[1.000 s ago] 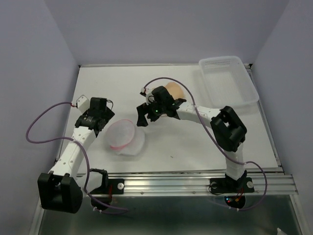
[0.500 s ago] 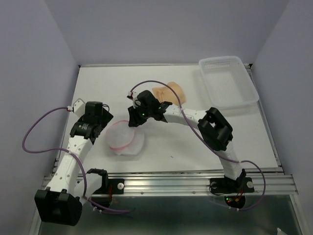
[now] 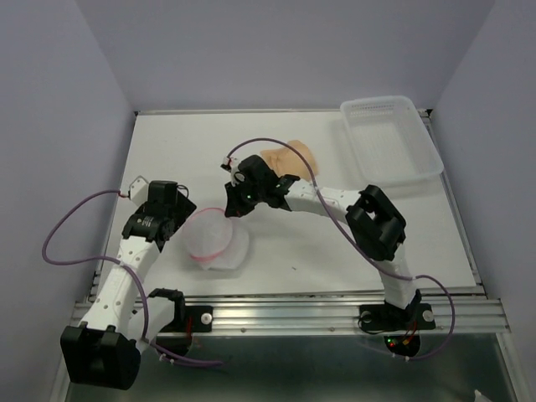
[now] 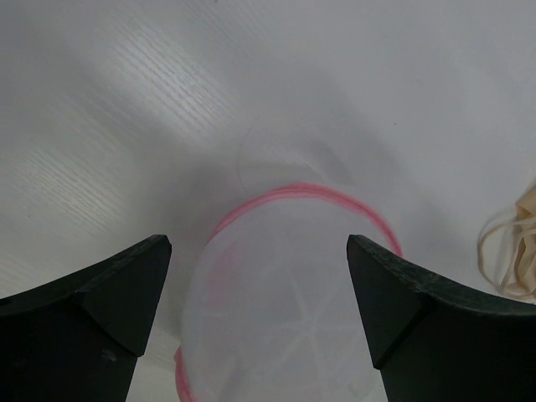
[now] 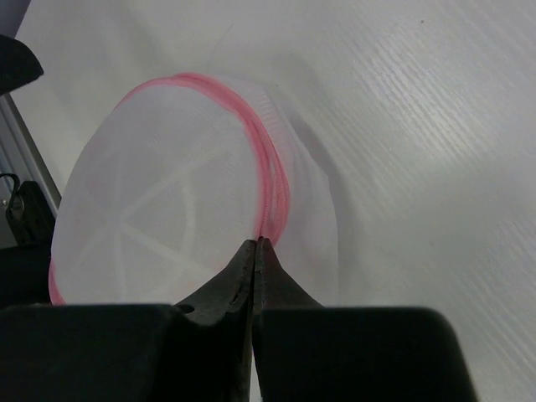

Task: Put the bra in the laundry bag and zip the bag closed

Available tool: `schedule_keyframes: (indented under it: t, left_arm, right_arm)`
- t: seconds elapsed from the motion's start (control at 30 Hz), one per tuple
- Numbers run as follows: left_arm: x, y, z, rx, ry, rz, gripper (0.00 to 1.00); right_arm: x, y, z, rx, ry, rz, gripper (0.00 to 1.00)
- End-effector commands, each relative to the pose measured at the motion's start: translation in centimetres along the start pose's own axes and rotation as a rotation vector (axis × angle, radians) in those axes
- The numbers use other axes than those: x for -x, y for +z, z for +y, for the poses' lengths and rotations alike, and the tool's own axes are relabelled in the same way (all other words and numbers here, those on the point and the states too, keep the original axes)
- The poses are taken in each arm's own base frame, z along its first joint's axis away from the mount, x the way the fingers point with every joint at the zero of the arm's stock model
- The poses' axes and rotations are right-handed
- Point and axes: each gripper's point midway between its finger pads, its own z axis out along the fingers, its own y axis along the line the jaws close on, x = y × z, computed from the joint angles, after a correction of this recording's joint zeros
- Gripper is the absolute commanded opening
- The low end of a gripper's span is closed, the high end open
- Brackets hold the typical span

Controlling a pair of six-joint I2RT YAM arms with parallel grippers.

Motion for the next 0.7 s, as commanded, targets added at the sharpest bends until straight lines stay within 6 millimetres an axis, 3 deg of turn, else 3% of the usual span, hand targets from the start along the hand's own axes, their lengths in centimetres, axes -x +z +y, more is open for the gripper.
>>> schedule_keyframes:
  t: [0.0, 0.13, 0.2, 0.4, 0.43, 0.6, 0.67]
  left_arm:
    - [-1.0, 0.2, 0.3, -0.011, -0.025, 0.027, 0.99]
    - [-1.9, 0.5, -0.4, -0.055, -0.025, 0.062, 0.99]
    - [-2.4, 0.7, -0.9, -0.082, -0.03, 0.082, 0.99]
    - [-4.9, 2.4, -2.3, -0.147, -0.024, 0.177, 0.99]
    - [-5.1, 2.6, -3.1, -0.18, -0.026, 0.193, 0.99]
    - [-6.3, 3.8, -4.3, -0.219, 0.005, 0.245, 0.98]
    - [-6.4, 3.6, -5.0, -0.256, 0.02, 0.262, 0.97]
  right_arm:
    - [4.2, -4.1, 1.1, -0.08, -0.051, -0.16, 0.01]
    - [4.6, -5.8, -0.4, -0.161, -0.078, -0.194, 0.01]
    - [3.9, -6.1, -1.3, -0.166, -0.06, -0.179, 0.01]
    - [3.8, -8.8, -5.5, -0.224, -0.018, -0.187, 0.01]
    - [3.5, -9.4, -7.0, -0.248, -0.004, -0.184, 0.01]
    - [3.2, -11.2, -10.0, -0.319, 0.012, -0.19, 0.01]
    - [3.1, -11.6, -10.4, -0.329, 0.023, -0.192, 0.01]
